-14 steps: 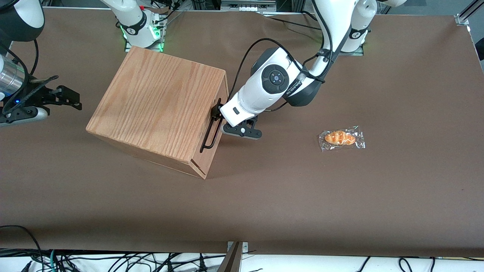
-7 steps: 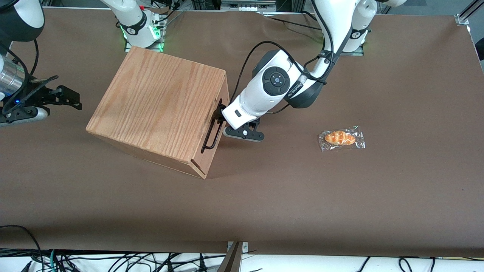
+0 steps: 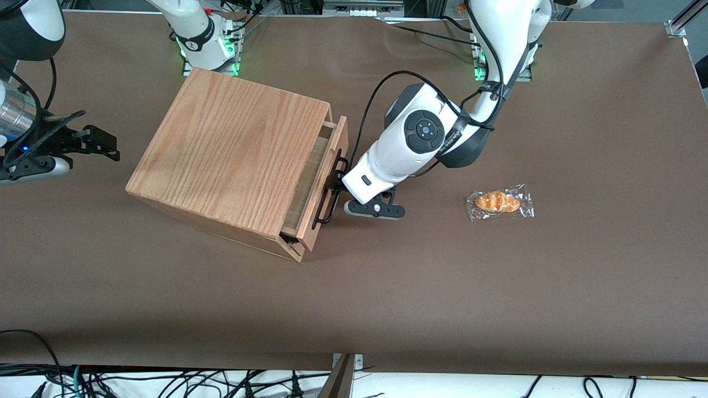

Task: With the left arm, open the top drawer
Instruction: 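Pull the handle with the left gripper, sliding the drawer out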

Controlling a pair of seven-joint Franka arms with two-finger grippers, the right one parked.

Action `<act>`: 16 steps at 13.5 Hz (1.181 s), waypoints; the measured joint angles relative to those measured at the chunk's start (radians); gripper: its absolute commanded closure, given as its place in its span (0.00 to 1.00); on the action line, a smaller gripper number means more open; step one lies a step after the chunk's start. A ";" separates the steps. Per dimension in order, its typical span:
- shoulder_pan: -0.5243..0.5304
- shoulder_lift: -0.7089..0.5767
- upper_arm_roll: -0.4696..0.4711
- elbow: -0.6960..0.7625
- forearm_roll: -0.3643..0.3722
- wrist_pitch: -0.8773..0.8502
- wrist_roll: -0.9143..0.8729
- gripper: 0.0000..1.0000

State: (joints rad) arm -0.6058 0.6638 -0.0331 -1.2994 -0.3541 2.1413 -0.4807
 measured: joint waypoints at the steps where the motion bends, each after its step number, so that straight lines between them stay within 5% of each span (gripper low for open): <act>1: 0.009 0.000 0.001 0.000 0.000 0.000 0.000 0.00; 16: 0.118 0.000 -0.002 0.003 0.001 -0.010 0.002 0.00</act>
State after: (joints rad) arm -0.4874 0.6637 -0.0352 -1.2969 -0.3532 2.1312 -0.4789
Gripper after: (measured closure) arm 0.000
